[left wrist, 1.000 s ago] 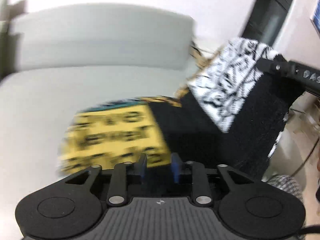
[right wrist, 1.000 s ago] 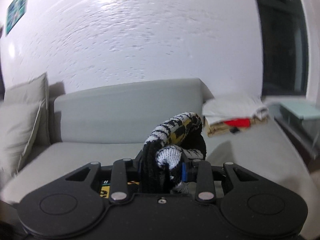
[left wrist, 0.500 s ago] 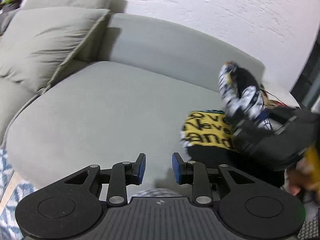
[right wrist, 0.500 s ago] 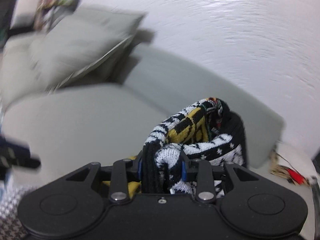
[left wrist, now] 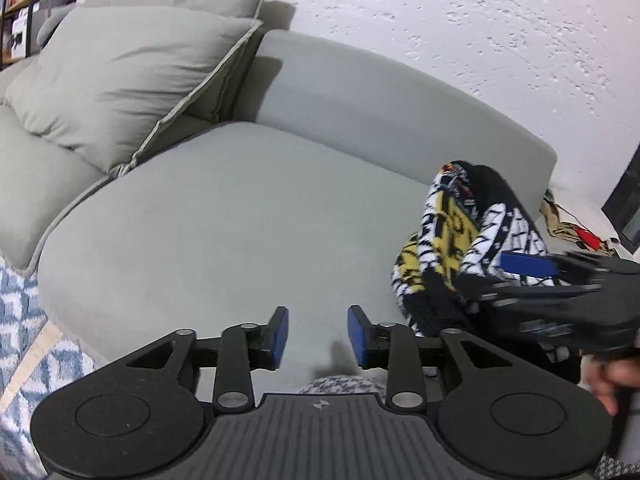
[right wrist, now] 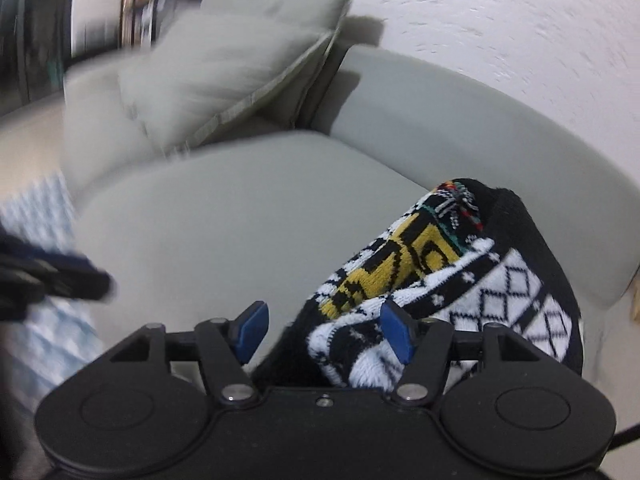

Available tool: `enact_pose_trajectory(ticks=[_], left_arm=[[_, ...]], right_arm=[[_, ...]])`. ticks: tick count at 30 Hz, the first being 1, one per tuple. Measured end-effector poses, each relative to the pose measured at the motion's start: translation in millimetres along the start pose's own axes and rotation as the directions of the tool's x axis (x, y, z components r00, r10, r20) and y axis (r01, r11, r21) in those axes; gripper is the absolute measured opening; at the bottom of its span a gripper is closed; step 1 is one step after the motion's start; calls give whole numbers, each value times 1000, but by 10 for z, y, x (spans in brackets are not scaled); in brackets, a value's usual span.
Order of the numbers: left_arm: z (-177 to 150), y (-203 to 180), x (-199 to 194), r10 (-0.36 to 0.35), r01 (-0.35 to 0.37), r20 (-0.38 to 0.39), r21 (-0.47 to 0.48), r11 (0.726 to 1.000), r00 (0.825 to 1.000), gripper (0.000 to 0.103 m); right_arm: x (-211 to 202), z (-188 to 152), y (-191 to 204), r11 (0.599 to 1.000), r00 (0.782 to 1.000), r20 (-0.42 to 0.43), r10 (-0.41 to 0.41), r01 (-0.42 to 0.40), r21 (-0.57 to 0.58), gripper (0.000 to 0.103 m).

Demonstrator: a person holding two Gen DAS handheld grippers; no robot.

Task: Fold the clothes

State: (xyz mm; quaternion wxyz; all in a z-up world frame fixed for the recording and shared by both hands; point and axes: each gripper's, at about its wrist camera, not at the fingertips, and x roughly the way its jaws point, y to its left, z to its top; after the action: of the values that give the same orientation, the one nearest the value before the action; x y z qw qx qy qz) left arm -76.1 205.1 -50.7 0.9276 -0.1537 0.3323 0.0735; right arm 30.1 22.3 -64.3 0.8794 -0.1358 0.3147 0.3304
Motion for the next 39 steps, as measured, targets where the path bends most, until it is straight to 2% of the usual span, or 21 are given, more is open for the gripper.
enact_pose_trajectory(ticks=[4,7,8,10,12,14,17,22,24,26,29,31,33,34,35,37,39], left_arm=[[27,-255,-92,-47,45,33,50,998,998,41],[99,-469,5,-107,102,42,109,989,993,49],[126,-535,73,-130,123,40,131,984,991,58],[201,-700,254,-168,164,12,172,971,986,67],[254,-858,452,-195,198,-32,197,960,980,67],[352,-933,680,-212,225,-86,175,959,973,65],[472,-983,980,-262,283,-179,102,954,948,54],[444,-1067,1316,-181,215,-285,93,972,941,54],[385,-1017,1396,-202,227,-320,43,973,926,49],[346,-1026,1412,-220,240,-334,19,971,917,36],[370,-1068,1232,-217,239,-278,46,970,936,26],[399,-1065,1088,-218,235,-231,49,971,948,25],[413,-893,1017,-213,214,-205,-17,977,955,25],[380,-774,1060,-204,197,-216,-52,979,955,25],[347,-655,1102,-196,180,-227,-88,980,954,25],[280,-417,1187,-182,145,-249,-158,977,951,25],[213,-194,1257,-200,142,-250,-232,962,947,26]], right_arm=[[-601,-67,-417,980,993,92,78,-93,173,61],[-890,-205,-787,947,987,147,61,-104,303,61],[-939,-264,-906,935,987,155,44,-95,341,61],[-1009,-392,-1126,903,986,163,16,-84,422,60],[-1033,-541,-1312,857,987,163,-3,-81,508,60],[-1058,-682,-1471,812,986,163,-15,-84,578,60],[-1065,-804,-1566,794,986,167,-22,-84,603,60],[-1018,-932,-1668,763,986,169,-10,-102,639,61],[-999,-957,-1682,762,986,164,-7,-101,640,61],[-961,-972,-1691,764,988,154,-7,-94,639,61],[-882,-947,-1708,767,991,134,-18,-73,637,61],[-837,-873,-1703,781,991,131,-40,-51,623,61],[-798,-768,-1689,802,987,141,-73,-26,597,60],[-758,-696,-1682,815,985,149,-84,-18,579,50],[-709,-620,-1673,829,983,157,-91,-13,559,34],[-575,-451,-1652,855,982,164,-95,-4,519,26],[-338,-255,-1599,883,986,140,-94,18,469,26]])
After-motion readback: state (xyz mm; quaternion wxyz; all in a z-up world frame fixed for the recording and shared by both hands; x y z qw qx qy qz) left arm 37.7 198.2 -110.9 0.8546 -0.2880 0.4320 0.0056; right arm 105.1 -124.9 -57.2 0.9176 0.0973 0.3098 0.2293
